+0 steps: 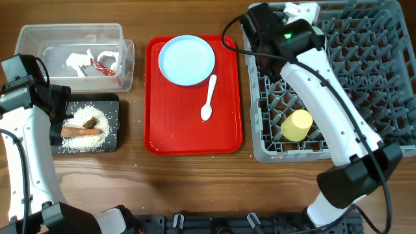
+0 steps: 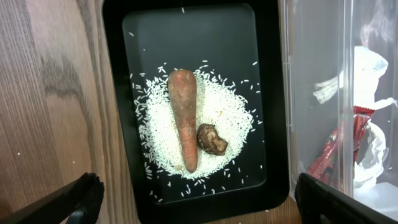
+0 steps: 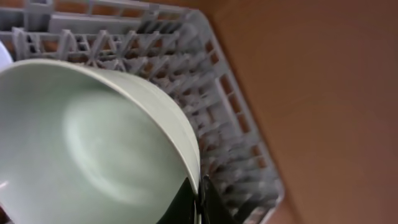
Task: Sort waste into correct bins and load items into the dishwasher rack
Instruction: 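Place the light-green bowl into the rack with the right gripper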
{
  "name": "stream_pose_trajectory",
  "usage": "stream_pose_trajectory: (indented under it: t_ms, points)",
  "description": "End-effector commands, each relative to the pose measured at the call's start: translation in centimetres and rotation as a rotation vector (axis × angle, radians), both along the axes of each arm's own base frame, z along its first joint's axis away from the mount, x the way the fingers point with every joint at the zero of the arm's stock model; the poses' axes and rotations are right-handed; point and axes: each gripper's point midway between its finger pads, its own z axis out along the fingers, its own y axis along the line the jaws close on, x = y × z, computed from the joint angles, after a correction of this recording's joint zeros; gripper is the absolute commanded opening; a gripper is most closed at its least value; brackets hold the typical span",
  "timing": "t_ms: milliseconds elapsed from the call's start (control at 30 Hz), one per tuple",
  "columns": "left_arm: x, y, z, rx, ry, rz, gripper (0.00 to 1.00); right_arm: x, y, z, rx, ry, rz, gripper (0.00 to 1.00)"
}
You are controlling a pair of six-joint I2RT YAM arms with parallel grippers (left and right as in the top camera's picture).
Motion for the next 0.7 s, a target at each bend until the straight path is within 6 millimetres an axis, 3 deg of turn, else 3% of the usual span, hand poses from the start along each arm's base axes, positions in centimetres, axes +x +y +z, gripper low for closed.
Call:
stream_pose_trajectory:
  t_ms: [0, 100, 300, 400, 500, 667]
  points:
    - [-0.1, 0.3, 0.1, 0.01, 0.006, -0.002, 1.0, 2.1, 0.4, 0.2, -0.245, 0.204, 0.157, 0.04]
    - [0.0, 0.3, 0.1, 0.01, 0.006, -0.002, 1.0, 4.6, 2.6, -1.9, -0.296, 0.376, 0.359, 0.04]
    - [-0.1, 0.3, 0.1, 0.01, 0.006, -0.002, 1.0, 5.8, 3.1, -5.5, -0.351, 0.501, 0.397, 0.04]
    - [-0.1, 0.3, 0.1, 0.01, 0.006, -0.002, 1.0, 5.6, 2.1, -7.2, -0.357, 0.55, 0.38, 0.04]
    - [0.0, 0.3, 0.1, 0.01, 0.006, -0.002, 1.0, 4.8, -0.4, -9.5, -0.331, 0.602, 0.325, 0.04]
    - [0.0, 0.3, 0.1, 0.01, 0.006, -0.002, 1.0, 3.7, -0.4, -12.3, -0.296, 0.663, 0.345, 0.04]
